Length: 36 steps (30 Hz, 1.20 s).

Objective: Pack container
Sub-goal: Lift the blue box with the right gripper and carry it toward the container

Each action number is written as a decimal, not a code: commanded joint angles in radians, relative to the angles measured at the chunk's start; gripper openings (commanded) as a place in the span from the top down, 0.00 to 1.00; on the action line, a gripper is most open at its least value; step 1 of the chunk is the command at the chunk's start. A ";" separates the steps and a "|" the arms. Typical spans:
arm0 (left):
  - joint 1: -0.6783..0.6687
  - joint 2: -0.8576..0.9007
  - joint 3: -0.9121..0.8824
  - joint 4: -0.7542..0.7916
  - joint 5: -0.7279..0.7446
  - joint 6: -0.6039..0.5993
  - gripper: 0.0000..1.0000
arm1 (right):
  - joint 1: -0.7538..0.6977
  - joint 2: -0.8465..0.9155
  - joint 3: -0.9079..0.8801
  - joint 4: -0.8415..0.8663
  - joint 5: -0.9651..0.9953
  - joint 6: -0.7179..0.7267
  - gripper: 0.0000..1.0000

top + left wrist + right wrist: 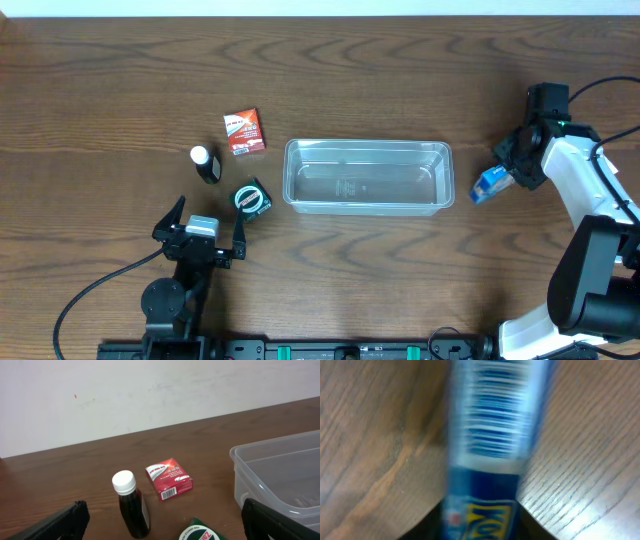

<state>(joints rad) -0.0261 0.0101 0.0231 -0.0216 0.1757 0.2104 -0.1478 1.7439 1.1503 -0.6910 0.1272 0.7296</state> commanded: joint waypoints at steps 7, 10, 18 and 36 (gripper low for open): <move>0.005 -0.006 -0.019 -0.030 0.003 0.010 0.02 | -0.005 0.004 -0.004 -0.008 -0.031 -0.138 0.87; 0.005 -0.006 -0.019 -0.030 0.003 0.009 0.02 | -0.005 -0.005 -0.004 -0.010 -0.041 -0.164 0.94; 0.005 -0.006 -0.019 -0.030 0.004 0.009 0.02 | -0.004 -0.098 0.014 -0.026 -0.111 -0.260 0.90; 0.005 -0.006 -0.019 -0.030 0.004 0.009 0.02 | 0.080 -0.557 0.041 -0.118 -0.192 -0.265 0.90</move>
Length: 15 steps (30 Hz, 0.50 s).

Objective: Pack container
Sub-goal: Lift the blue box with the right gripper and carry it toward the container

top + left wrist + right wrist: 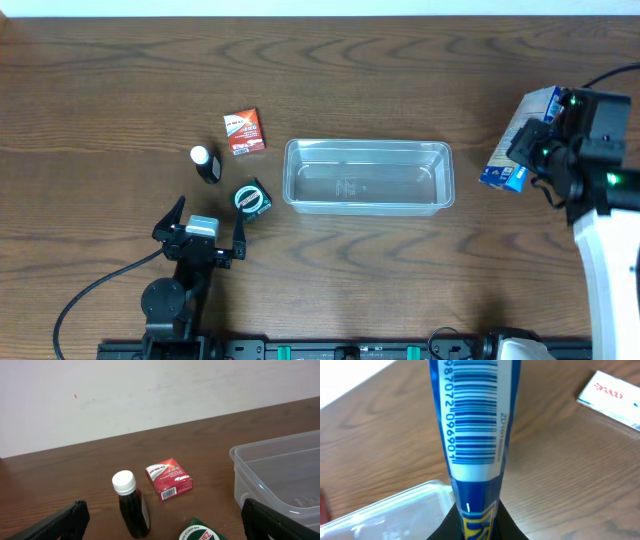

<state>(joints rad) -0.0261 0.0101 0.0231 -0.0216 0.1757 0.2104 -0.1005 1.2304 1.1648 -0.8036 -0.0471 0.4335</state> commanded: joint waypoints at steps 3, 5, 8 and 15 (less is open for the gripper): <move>0.005 -0.006 -0.019 -0.030 0.004 0.009 0.02 | 0.077 -0.085 0.027 -0.029 -0.025 0.080 0.90; 0.005 -0.006 -0.019 -0.030 0.004 0.009 0.02 | 0.108 -0.100 0.027 -0.039 -0.033 0.109 0.90; 0.005 -0.006 -0.019 -0.030 0.003 0.009 0.02 | 0.169 -0.107 0.027 -0.048 -0.034 0.163 0.90; 0.005 -0.006 -0.019 -0.030 0.004 0.009 0.02 | 0.306 -0.105 0.026 -0.045 0.069 0.440 0.90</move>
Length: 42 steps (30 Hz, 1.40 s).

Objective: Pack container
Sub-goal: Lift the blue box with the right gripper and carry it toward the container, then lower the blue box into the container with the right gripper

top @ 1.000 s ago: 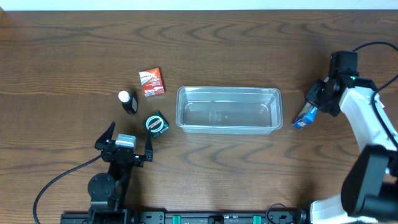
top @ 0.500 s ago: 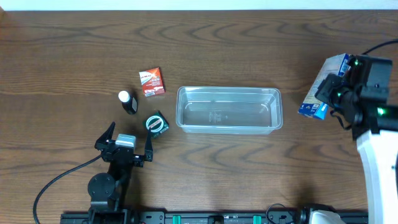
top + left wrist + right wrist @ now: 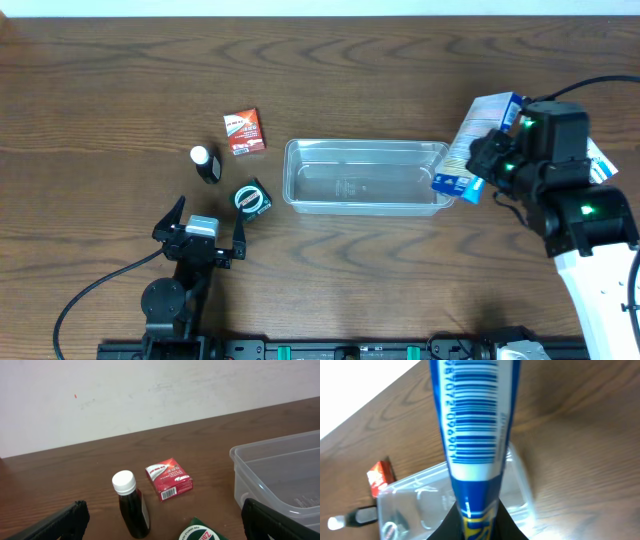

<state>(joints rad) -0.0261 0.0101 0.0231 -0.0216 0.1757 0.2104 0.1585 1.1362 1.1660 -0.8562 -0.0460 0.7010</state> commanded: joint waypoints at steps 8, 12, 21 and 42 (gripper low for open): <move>0.005 -0.006 -0.019 -0.030 0.004 0.009 0.02 | 0.263 0.035 0.025 0.010 0.345 0.443 0.91; 0.005 -0.006 -0.019 -0.030 0.004 0.009 0.02 | 0.353 0.089 0.025 0.011 0.443 0.548 0.92; 0.005 -0.006 -0.019 -0.030 0.004 0.009 0.02 | 0.468 0.244 0.025 0.016 0.570 0.800 0.92; 0.005 -0.006 -0.019 -0.030 0.004 0.009 0.02 | 0.510 0.389 0.025 0.047 0.523 0.918 0.97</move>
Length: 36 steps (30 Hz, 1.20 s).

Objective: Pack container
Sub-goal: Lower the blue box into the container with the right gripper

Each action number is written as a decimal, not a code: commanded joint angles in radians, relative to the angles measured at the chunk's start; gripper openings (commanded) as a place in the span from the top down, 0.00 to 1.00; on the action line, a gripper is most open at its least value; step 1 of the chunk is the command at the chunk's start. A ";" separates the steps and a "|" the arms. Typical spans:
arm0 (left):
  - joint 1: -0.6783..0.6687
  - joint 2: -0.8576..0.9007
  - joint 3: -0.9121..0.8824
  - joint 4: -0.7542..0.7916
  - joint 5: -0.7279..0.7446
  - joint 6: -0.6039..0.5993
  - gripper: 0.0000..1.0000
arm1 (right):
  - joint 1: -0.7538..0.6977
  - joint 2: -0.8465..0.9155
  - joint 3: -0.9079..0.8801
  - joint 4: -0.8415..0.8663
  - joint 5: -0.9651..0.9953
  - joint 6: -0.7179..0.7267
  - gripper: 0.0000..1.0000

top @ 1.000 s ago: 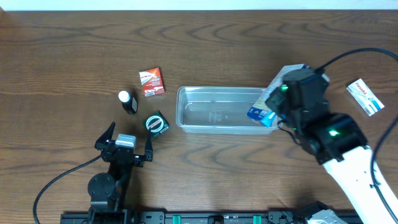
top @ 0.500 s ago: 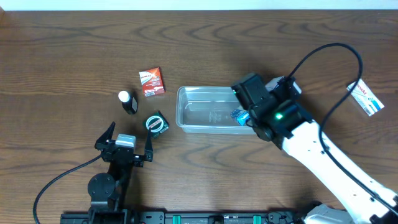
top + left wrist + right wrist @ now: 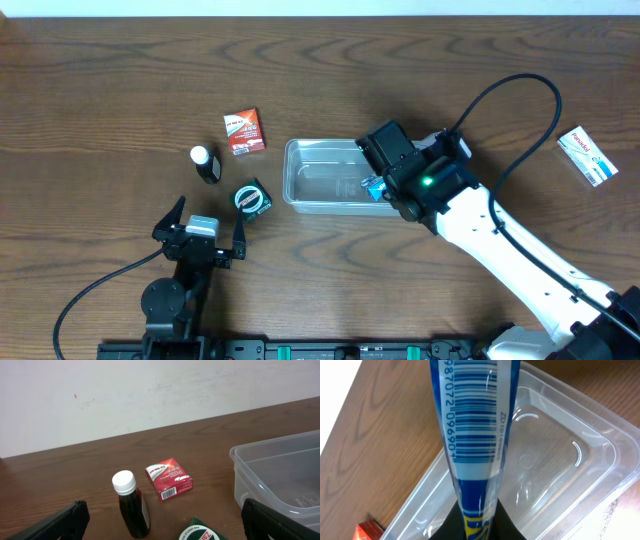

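The clear plastic container (image 3: 310, 170) lies mid-table. My right gripper (image 3: 378, 188) is over its right half, shut on the blue packet (image 3: 472, 425) with a barcode, which hangs above the container's floor (image 3: 545, 467). My left gripper (image 3: 160, 527) rests open near the table's front left; its dark fingers (image 3: 55, 522) frame a dark bottle with a white cap (image 3: 131, 505), a red box (image 3: 169, 478) and a green round-labelled item (image 3: 202, 533). The container's end wall (image 3: 260, 480) shows at right.
On the overhead view the red box (image 3: 243, 131), the bottle (image 3: 205, 163) and the green item (image 3: 251, 198) lie left of the container. A white and blue box (image 3: 587, 155) lies at the far right. A black cable (image 3: 510, 100) arcs above the right arm.
My right gripper moved left with the blue packet, from over the container's right end to over the inside of its right half. The white and blue box at far right now shows. Left arm unchanged.
My right gripper was shut on the blue packet low at the table's far right. Then it held the packet raised there, then over the container's right end, and now inside the container's outline. The left gripper stayed open and still throughout.
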<state>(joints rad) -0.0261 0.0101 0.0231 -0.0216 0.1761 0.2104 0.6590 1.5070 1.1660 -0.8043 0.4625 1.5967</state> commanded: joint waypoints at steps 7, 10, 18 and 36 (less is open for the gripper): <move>0.005 -0.006 -0.019 -0.030 0.003 0.009 0.02 | 0.010 0.055 0.025 -0.022 -0.029 0.074 0.96; 0.005 -0.006 -0.019 -0.030 0.003 0.009 0.02 | 0.010 0.062 0.025 -0.010 -0.034 0.105 0.95; 0.005 -0.006 -0.019 -0.030 0.003 0.009 0.02 | 0.010 0.062 0.025 0.043 -0.033 0.104 0.86; 0.005 -0.006 -0.019 -0.030 0.003 0.009 0.02 | 0.010 0.062 0.025 0.207 -0.116 -0.362 0.66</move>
<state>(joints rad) -0.0261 0.0101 0.0231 -0.0216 0.1757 0.2104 0.6605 1.5642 1.1683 -0.6323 0.3855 1.4982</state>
